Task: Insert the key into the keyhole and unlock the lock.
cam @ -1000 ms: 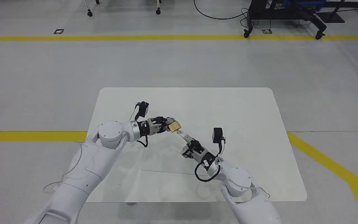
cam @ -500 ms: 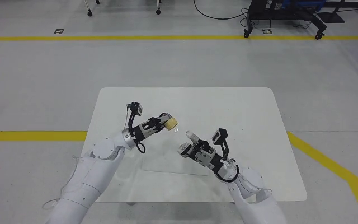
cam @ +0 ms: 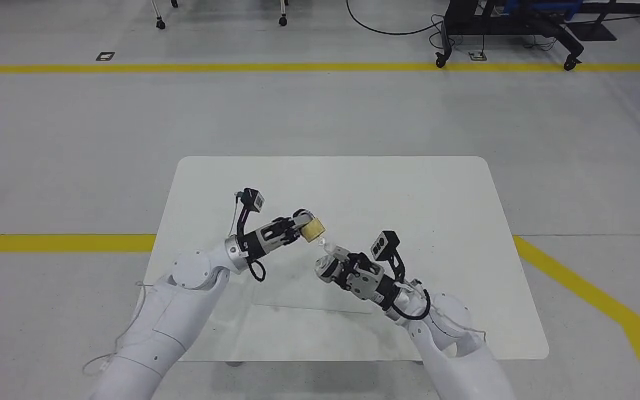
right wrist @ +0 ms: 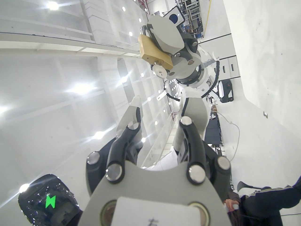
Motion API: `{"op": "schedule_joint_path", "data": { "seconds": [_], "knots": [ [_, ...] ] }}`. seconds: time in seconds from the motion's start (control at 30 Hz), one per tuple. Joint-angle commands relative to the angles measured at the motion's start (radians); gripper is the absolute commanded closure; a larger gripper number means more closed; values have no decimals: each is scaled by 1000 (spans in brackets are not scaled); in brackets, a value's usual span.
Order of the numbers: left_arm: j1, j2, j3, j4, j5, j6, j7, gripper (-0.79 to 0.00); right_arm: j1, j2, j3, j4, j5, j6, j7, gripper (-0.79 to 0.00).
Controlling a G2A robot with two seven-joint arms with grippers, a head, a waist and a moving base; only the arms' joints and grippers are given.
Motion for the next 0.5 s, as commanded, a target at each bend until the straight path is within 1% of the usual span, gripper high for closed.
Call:
{"op": "schedule_joint_path", "data": {
  "seconds": [0.0, 0.13, 0.37, 0.47],
  "knots": [
    [-2, -1, -2, 3, 0, 0, -2, 0, 4, -1, -2, 6, 7, -2, -17, -326],
    [-3, -3, -5, 5, -5, -3, -9, 0, 8, -3, -7, 11, 14, -2, -38, -326],
    [0, -6, -9, 3, -8, -5, -24, 0, 28, -6, -25, 33, 23, -2, -49, -268],
    [1, -7, -11, 3, -7, -4, -26, 0, 35, -6, -29, 43, 25, -17, -39, -265]
  ]
}}
